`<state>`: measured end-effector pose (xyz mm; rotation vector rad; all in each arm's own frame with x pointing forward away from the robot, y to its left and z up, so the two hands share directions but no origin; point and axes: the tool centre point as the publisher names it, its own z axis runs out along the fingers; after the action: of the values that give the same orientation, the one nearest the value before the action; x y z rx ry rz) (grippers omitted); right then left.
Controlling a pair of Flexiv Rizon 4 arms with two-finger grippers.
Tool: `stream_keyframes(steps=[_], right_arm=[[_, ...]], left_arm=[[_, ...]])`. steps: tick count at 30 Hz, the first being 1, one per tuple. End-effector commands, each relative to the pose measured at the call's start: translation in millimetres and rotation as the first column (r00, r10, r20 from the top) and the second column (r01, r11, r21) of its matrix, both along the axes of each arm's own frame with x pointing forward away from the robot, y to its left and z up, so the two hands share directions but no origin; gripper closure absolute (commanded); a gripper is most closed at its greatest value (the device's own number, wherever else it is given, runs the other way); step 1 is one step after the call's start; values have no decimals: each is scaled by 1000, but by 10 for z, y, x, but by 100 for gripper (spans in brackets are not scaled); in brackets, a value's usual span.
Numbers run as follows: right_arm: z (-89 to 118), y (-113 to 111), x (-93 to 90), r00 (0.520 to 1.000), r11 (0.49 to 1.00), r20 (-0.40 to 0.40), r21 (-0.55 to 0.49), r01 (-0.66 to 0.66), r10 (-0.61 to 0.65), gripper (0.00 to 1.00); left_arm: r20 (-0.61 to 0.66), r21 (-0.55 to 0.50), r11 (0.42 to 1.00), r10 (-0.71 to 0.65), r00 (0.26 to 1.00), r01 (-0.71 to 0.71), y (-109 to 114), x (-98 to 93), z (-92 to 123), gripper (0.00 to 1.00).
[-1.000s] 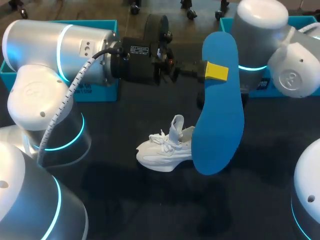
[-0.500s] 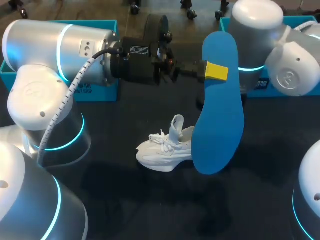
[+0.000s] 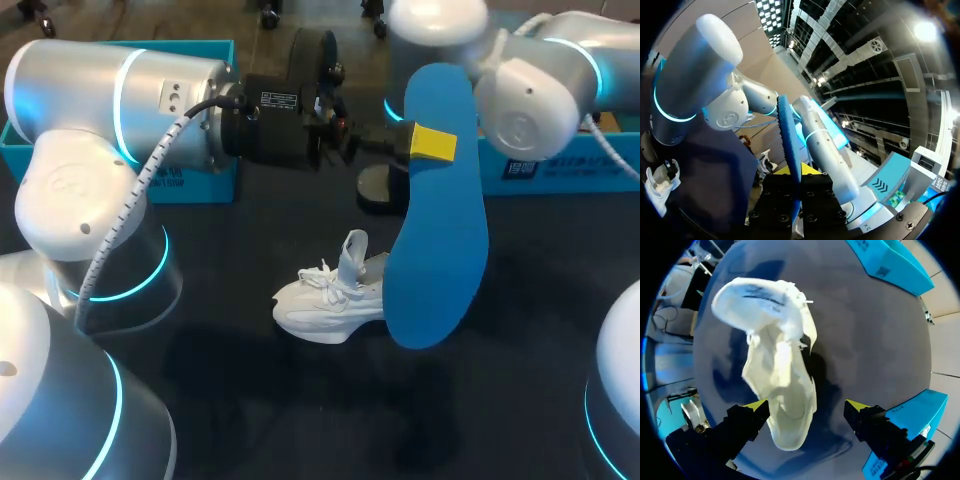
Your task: Take the shoe out of the shoebox, open the shoe tongue, remove and reinsert the insole, then place the shoe into the shoebox
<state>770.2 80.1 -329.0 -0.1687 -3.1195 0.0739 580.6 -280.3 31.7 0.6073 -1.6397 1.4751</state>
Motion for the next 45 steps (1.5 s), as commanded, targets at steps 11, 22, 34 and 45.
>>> stream_keyframes(steps=[11,22,34,45], right_arm=[[-398,195,128,997,998,39,-2,61,-61,0],[-511,129,58,997,997,26,-7,75,-75,100],[-536,159,3,1000,1000,1,-8,28,-28,100],[-236,58,-1,981,985,-90,17,172,-170,100]], left_arm=[[0,0,1000,1,1000,-1,-2,-8,-9,100],[0,0,1000,1,1000,-1,-2,-8,-9,100],[0,0,1000,1,1000,-1,-2,-8,-9,100],[0,0,1000,1,1000,-1,-2,-8,-9,100]])
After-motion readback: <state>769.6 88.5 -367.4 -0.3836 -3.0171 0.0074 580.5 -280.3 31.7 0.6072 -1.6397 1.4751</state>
